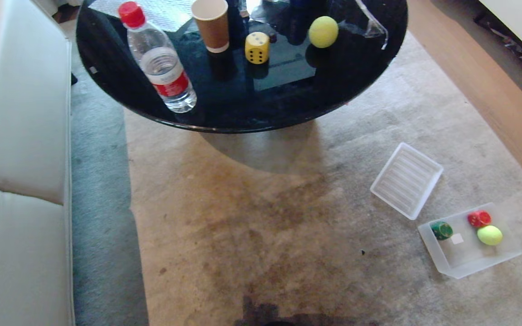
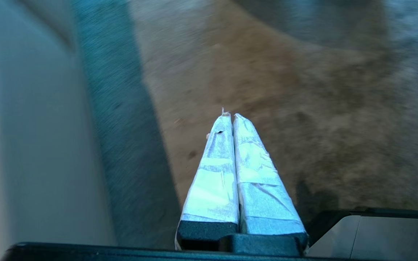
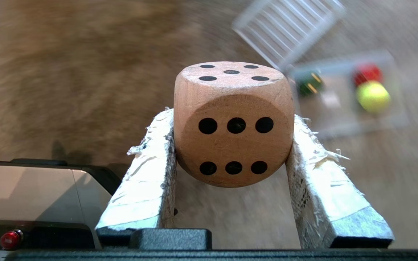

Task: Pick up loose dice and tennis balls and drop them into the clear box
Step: Put the toys in the box

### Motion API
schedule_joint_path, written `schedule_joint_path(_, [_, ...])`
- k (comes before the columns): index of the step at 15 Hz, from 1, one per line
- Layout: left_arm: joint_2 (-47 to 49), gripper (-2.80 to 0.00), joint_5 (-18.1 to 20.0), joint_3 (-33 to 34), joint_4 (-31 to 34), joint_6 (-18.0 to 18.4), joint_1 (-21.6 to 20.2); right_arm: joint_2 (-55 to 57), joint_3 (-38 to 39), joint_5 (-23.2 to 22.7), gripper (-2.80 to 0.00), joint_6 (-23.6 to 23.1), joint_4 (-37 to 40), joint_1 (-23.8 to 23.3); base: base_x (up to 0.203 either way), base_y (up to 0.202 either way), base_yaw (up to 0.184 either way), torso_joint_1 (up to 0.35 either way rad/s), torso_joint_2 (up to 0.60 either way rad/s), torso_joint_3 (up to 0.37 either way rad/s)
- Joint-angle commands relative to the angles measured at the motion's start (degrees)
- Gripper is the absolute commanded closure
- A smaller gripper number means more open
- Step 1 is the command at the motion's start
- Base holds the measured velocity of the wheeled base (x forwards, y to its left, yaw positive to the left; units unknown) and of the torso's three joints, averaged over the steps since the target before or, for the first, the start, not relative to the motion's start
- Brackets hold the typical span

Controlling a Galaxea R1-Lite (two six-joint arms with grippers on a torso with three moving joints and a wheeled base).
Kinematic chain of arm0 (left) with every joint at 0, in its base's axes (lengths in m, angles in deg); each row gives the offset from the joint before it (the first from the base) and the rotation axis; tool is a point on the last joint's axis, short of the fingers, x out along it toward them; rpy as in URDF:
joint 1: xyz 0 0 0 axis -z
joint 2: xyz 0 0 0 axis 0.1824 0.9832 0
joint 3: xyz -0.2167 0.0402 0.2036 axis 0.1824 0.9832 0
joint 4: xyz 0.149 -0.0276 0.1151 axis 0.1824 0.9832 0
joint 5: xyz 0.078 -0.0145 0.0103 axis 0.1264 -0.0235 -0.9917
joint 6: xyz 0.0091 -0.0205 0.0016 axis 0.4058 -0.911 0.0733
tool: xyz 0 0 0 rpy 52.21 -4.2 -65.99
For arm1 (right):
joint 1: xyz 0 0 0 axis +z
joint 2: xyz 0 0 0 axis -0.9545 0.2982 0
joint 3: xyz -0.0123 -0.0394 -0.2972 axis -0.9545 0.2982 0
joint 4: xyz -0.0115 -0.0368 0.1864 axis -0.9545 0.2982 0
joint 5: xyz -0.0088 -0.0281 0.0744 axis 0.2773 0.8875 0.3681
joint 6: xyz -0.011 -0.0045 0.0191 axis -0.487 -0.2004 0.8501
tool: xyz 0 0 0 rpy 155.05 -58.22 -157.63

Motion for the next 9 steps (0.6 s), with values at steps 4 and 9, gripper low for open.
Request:
schedule_joint_path(4, [0.09,0.0,-0.04,0.0,0.0,-0.04,0.0,0.1,-0.01,-0.03,0.0,-0.04,0.16,0.01,0.001,0.012,-0.161,0.003,0.0,0.0])
schedule_joint_path(9, [0.08,0.0,-0.04,0.0,0.0,-0.04,0.0,0.1,-0.01,-0.03,0.0,-0.04,0.16,0.01,0.001,0.012,-0.164,0.003,0.0,0.003])
